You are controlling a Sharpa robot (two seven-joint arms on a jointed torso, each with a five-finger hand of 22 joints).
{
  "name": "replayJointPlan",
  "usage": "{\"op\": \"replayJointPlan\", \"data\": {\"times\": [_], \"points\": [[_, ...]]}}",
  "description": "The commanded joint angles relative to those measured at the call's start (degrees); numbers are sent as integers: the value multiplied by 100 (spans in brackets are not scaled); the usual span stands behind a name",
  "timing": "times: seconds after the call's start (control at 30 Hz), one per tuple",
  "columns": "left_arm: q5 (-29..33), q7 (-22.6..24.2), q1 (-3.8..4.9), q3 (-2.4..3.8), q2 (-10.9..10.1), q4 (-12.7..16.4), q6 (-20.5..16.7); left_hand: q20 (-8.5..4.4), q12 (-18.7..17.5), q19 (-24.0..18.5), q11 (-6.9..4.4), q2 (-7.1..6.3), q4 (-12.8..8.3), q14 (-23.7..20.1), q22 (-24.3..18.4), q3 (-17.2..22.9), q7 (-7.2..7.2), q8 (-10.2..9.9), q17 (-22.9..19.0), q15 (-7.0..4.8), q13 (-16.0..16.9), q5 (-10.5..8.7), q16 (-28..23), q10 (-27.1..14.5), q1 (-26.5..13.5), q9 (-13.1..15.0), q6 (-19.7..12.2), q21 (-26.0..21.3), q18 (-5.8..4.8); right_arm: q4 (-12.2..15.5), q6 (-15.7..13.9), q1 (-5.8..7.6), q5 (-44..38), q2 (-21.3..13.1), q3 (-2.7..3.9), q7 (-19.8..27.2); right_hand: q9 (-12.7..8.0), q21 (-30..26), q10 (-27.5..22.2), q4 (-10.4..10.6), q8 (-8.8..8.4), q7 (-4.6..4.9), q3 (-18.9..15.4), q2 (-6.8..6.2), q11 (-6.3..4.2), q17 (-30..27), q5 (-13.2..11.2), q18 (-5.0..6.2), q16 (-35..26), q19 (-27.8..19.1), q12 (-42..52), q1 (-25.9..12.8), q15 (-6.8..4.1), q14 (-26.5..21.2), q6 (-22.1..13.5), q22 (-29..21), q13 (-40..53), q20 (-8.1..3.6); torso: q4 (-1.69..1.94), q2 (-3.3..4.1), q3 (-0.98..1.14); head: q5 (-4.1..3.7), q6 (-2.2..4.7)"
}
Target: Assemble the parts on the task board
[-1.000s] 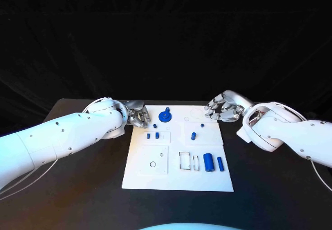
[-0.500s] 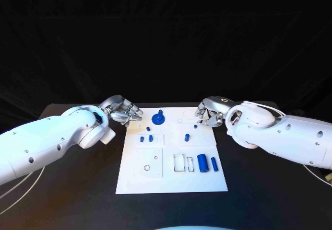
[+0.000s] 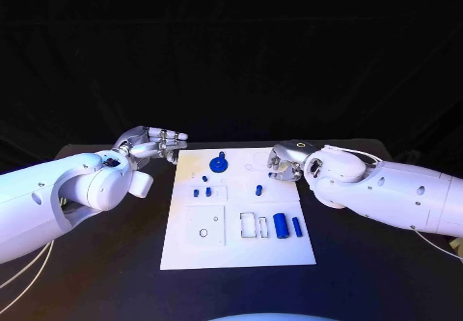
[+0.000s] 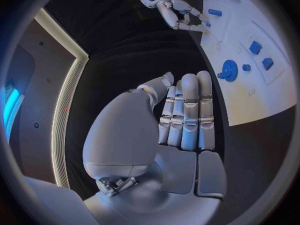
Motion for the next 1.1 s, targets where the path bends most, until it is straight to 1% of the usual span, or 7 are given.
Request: {"op": "replayJointPlan", "data": {"times": [0.03, 0.1, 0.3, 0.37, 0.67, 0.97, 1.1], "points": [[565, 365, 12, 5, -20, 75, -33, -1, 20, -38, 6, 56, 6, -43, -8, -39, 23, -25, -9, 3, 6, -3, -37, -44, -4, -9, -15, -26, 70, -25, 226, -34, -185, 31, -2, -41, 2, 25, 38, 3, -19, 4, 31, -43, 15, 7, 40, -66, 23, 24, -36, 29, 33, 178, 49, 377, -10, 15, -11, 0, 3, 4, 7], [597, 389, 14, 5, -41, 110, -28, 0, 27, -37, 7, 63, 0, -47, -16, -40, 25, -25, -20, 4, 8, -3, -48, -50, 5, -12, -16, -37, 70, -49, 235, -57, -177, 56, -2, -29, 5, 40, 66, -9, -17, 0, 58, -34, 12, 18, 45, -68, 33, 32, -43, 34, 31, 180, 70, 390, -29, 16, -19, 4, 3, 12, 8], [622, 403, 16, 5, -60, 149, -4, 2, 38, -37, 11, 72, -12, -54, -30, -45, 31, -26, -41, 6, 10, -3, -71, -63, 20, -17, -22, -57, 71, -118, 226, -88, -160, 112, -2, 0, 11, 61, 127, -35, -15, -12, 129, -8, 0, 34, 53, -71, 50, 43, -57, 49, 23, 182, 112, 410, -70, 13, -6, 4, 10, 4, 8], [625, 402, 16, 5, -63, 155, 2, 2, 43, -36, 12, 79, -19, -57, -35, -45, 32, -26, -50, 6, 11, -3, -80, -68, 30, -20, -23, -65, 71, -144, 228, -97, -139, 131, -2, 11, 12, 79, 160, -67, -23, -16, 206, 12, -1, 37, -18, -75, 55, 51, -76, 74, 15, 181, 129, 427, -104, 9, -4, 4, 11, 3, 6], [630, 383, 17, 5, -70, 172, 30, 3, 57, -32, 16, 94, -40, -62, -50, -46, 37, -26, -76, 8, 14, -3, -106, -85, 57, -26, -28, -85, 72, -266, 366, -156, -82, 210, -2, 3, 40, 207, 346, -238, -6, -53, 599, 122, -40, 71, -113, -101, 92, 112, -121, 158, -20, 186, 287, 530, -209, -24, -12, 5, 12, -9, -5], [630, 361, 17, 5, -67, 185, 58, 2, 64, -29, 18, 99, -54, -62, -57, -47, 39, -26, -88, 8, 15, -3, -117, -94, 73, -30, -30, -93, 72, -351, 467, -196, -48, 276, -2, 3, 54, 237, 422, -303, -2, -68, 729, 127, -61, 71, -127, -107, 98, 124, -157, 100, -28, 185, 360, 561, -257, -34, -10, -1, 11, -6, -18], [626, 339, 17, 5, -65, 188, 76, 2, 66, -28, 21, 98, -62, -62, -61, -50, 43, -28, -96, 9, 15, -3, -124, -102, 79, -33, -35, -98, 72, -335, 363, -204, -46, 280, -2, 7, 65, 260, 472, -336, 5, -81, 770, 118, -74, 71, -141, -111, 100, 135, -168, 59, -37, 185, 404, 581, -276, -40, -15, -1, 10, -5, -17]]}}
